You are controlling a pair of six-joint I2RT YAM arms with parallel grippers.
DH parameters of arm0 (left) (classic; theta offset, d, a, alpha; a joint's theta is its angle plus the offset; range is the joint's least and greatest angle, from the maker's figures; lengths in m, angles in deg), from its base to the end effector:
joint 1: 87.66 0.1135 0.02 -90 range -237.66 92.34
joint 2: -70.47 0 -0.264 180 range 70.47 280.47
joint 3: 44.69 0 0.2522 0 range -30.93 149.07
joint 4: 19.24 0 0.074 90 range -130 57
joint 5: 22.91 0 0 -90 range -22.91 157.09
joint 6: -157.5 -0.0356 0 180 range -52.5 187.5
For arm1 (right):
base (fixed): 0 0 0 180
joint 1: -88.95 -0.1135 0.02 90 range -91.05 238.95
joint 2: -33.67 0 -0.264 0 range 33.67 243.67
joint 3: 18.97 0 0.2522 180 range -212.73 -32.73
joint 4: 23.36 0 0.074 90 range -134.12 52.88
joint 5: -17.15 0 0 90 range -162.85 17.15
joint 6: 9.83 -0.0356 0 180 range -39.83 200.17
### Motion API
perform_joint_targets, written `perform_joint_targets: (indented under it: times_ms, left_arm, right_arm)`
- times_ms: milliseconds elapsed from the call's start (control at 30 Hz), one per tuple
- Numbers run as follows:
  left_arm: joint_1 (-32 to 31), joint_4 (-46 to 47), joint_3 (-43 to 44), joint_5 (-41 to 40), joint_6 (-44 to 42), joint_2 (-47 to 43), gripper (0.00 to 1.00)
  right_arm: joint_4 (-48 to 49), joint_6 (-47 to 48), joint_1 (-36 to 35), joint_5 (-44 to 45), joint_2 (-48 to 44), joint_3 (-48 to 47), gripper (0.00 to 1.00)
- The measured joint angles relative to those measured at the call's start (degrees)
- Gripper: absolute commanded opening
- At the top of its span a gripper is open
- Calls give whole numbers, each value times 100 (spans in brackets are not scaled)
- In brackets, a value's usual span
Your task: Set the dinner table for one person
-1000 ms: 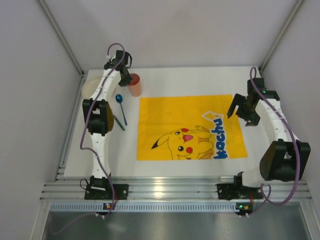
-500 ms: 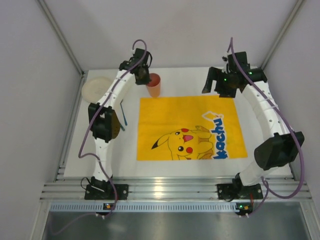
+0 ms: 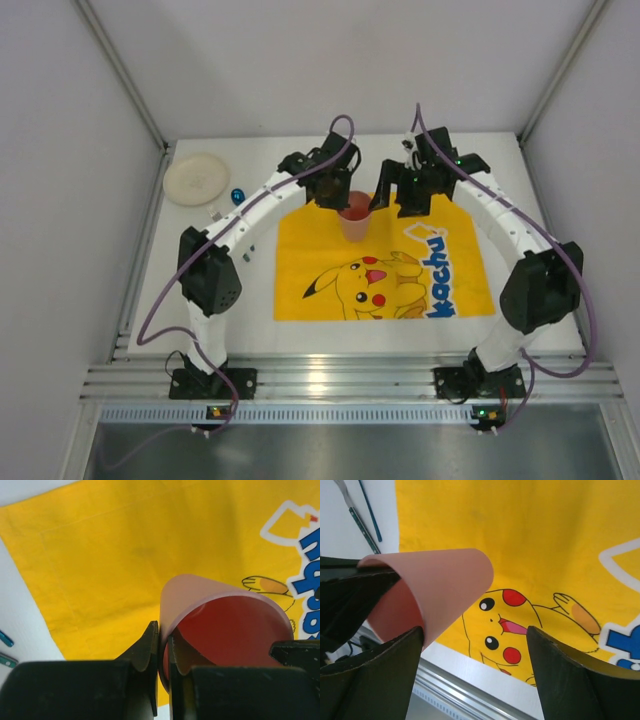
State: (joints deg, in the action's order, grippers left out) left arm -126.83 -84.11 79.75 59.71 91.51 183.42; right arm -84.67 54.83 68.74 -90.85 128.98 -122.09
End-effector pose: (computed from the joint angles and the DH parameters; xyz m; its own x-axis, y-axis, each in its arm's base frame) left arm 0.3404 -0.2714 0.3191 -0.7991 0.1305 -0.5868 0.2647 0.9528 -0.1485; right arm 0.3326 0.1342 0.3239 -0.8962 0.1038 -0.4313 -0.1300 0.8681 0.4791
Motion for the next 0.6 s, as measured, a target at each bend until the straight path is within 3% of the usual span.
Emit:
perform_joint_targets:
  times_ms: [167, 267, 400, 467, 533, 600]
  left_arm:
    - [-37, -101, -175, 101, -11, -109, 0]
    - [-98, -127, -175, 227, -42, -109, 0]
    - [-188, -155, -175, 267, -50, -116, 1]
    - [-223, -96, -175, 227, -48, -116, 18]
    - [-240, -50, -173, 214, -13, -118, 42]
    - [-223, 61, -142, 334, 31, -181, 52]
  right_arm:
    - [505, -175, -181, -105, -35, 584, 58]
    - [667, -234, -365, -96, -31, 678, 28]
    - [573, -236, -542, 280, -2, 603, 2]
    - [393, -177, -597, 544, 81, 472, 0]
    - [146, -79, -671, 852, 190, 282, 0]
    - [-81, 2, -667, 1008, 273, 168, 0]
